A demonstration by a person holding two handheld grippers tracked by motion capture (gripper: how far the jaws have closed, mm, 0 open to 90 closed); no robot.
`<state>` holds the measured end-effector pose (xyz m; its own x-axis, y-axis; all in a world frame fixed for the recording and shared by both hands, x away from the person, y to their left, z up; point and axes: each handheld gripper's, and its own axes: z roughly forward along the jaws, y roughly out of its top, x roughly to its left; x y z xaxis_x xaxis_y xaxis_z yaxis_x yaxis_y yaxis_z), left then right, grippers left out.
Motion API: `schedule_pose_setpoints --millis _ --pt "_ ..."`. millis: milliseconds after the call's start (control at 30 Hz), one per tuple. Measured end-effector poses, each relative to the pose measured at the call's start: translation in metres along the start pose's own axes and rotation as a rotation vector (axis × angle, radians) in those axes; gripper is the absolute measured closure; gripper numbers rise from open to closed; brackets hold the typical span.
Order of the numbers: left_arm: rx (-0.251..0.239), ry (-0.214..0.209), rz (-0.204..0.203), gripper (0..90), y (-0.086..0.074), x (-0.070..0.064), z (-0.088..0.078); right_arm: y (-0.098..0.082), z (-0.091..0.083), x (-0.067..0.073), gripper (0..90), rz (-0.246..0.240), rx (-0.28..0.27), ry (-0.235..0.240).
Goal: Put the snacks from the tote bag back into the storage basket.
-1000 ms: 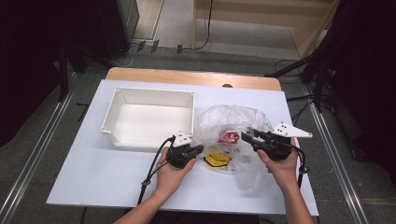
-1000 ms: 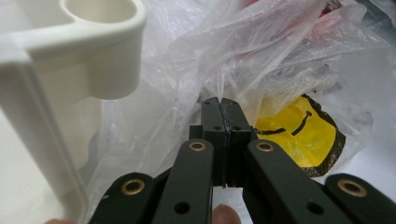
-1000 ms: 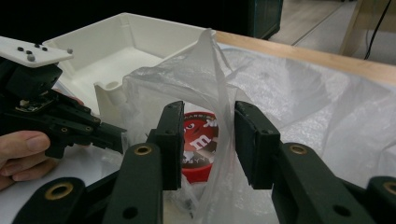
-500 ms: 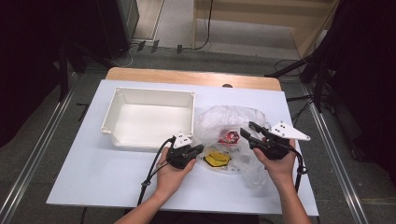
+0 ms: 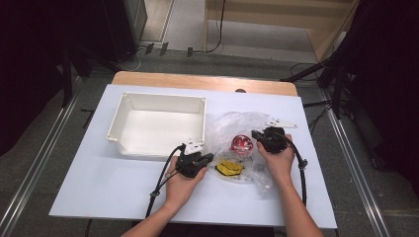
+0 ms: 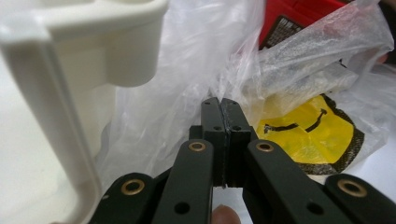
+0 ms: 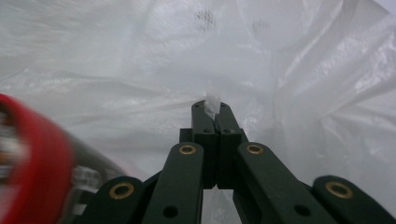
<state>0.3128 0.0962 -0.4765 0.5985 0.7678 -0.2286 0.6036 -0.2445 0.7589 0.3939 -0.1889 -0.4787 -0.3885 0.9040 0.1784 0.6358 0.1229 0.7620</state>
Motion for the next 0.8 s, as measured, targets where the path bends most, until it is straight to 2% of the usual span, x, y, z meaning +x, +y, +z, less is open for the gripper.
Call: schedule_pose_setpoints --millis 67,100,200,267,333,400,433,467,533,567,600,667,700,800 --pt "0.019 0.008 0.005 90.0 0.0 -0.001 0.001 -0.004 0.001 -0.007 90.0 0.032 0.025 0.003" --pt "0.035 0.016 0.012 90.0 0.0 -0.002 0.001 -0.005 0.0 -0.007 90.0 0.029 0.029 0.003" --pt "0.055 0.015 0.031 90.0 -0.001 -0.003 0.002 -0.009 -0.005 -0.004 90.0 -0.03 0.048 -0.032" --pt "0.062 0.006 0.032 90.0 -0.001 -0.002 0.001 -0.012 -0.01 -0.002 86.7 -0.029 0.035 -0.039" --pt "0.056 -0.01 0.025 90.0 -0.001 -0.001 0.001 -0.015 -0.021 -0.002 73.7 0.003 -0.026 -0.055" --pt "0.06 -0.018 0.022 90.0 -0.001 0.0 0.001 -0.02 -0.042 0.002 64.8 0.027 -0.157 -0.008" --pt "0.06 -0.021 0.018 90.0 -0.001 0.0 0.001 -0.02 -0.052 0.005 61.8 0.016 -0.19 0.003" --pt "0.06 -0.023 0.018 90.0 -0.001 0.0 0.001 -0.019 -0.061 0.009 59.8 -0.007 -0.211 -0.002" --pt "0.054 -0.022 0.021 90.0 -0.001 0.0 0.001 -0.019 -0.08 0.015 63.4 -0.015 -0.264 0.027" --pt "0.053 -0.022 0.024 90.0 -0.001 0.0 0.001 -0.021 -0.087 0.017 66.3 -0.016 -0.27 0.064" --pt "0.05 -0.025 0.026 90.0 -0.002 0.0 0.001 -0.023 -0.089 0.018 68.3 -0.024 -0.259 0.072" --pt "0.045 -0.03 0.026 90.0 -0.002 0.0 0.0 -0.031 -0.087 0.02 72.7 -0.046 -0.217 0.049" --pt "0.041 -0.031 0.026 90.0 -0.002 0.0 0.0 -0.036 -0.085 0.019 74.4 -0.042 -0.196 0.041" --pt "0.041 -0.032 0.026 90.0 -0.002 0.0 0.0 -0.046 -0.075 0.013 77.6 0.028 -0.142 0.053"
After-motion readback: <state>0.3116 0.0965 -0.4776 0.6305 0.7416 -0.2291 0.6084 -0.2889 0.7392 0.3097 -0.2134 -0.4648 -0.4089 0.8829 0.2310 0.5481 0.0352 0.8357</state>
